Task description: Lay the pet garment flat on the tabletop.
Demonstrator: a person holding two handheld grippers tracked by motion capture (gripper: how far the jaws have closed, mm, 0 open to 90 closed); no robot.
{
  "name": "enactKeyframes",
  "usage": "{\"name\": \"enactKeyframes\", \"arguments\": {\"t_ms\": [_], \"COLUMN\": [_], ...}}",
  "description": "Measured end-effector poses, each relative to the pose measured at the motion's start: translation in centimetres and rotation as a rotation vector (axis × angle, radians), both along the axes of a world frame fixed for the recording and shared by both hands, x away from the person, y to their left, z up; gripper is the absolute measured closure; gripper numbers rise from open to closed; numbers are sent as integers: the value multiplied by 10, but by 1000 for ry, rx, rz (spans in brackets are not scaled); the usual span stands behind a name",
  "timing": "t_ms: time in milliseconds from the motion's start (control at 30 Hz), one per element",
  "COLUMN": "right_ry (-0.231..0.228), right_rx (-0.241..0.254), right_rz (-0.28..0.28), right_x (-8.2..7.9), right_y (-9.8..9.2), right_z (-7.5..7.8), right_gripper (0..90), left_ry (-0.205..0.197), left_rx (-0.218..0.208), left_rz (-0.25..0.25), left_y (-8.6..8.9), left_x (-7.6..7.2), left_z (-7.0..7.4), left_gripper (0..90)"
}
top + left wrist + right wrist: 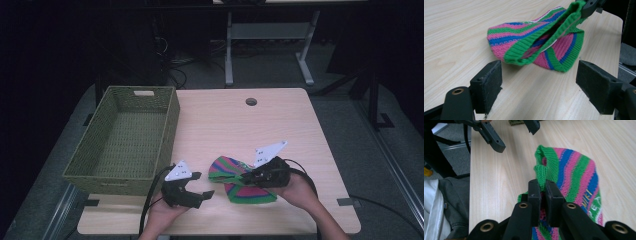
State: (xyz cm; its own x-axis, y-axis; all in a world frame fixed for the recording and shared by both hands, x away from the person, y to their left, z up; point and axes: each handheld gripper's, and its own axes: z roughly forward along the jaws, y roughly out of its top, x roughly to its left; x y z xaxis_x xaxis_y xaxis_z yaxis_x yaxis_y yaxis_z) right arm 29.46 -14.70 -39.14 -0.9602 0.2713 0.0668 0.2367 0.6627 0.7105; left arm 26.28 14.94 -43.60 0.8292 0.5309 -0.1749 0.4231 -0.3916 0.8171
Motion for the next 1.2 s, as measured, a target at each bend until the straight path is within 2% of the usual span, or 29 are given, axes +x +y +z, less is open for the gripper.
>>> {"name": "enactKeyframes", "arguments": {"t_ms": [167, 267, 400, 500, 700, 867, 1033, 1100, 1200], "right_ry": [-29, -18, -8, -5, 5, 4, 7, 8, 9], "right_rx": [26, 87, 122, 139, 149, 161, 173, 174, 180], "right_rz": [2, -11, -18, -31, -43, -50, -52, -53, -56], "right_x": [-2, -2, -1, 0, 2, 2, 3, 3, 3], "right_y": [-14, -28, -41, -47, -55, -60, -65, -67, -70], "right_z": [8, 12, 13, 12, 11, 12, 11, 10, 9], "right_gripper": [834, 834, 833, 833, 833, 833, 833, 833, 833], "left_ry": [-2, -13, -16, -10, -43, -48, -82, -93, -101], "left_rx": [-2, 8, 8, 5, 28, 29, 37, 47, 58], "left_rz": [-12, -29, -45, -63, -89, -100, -121, -130, -149], "left_y": [-4, -7, -10, -13, -22, -27, -35, -39, -45], "left_x": [0, 0, 3, 6, 8, 14, 17, 19, 22], "left_z": [1, 1, 3, 3, 5, 4, 5, 5, 5], "left_gripper": [207, 208, 214, 219, 246, 290, 339, 380, 492]}}
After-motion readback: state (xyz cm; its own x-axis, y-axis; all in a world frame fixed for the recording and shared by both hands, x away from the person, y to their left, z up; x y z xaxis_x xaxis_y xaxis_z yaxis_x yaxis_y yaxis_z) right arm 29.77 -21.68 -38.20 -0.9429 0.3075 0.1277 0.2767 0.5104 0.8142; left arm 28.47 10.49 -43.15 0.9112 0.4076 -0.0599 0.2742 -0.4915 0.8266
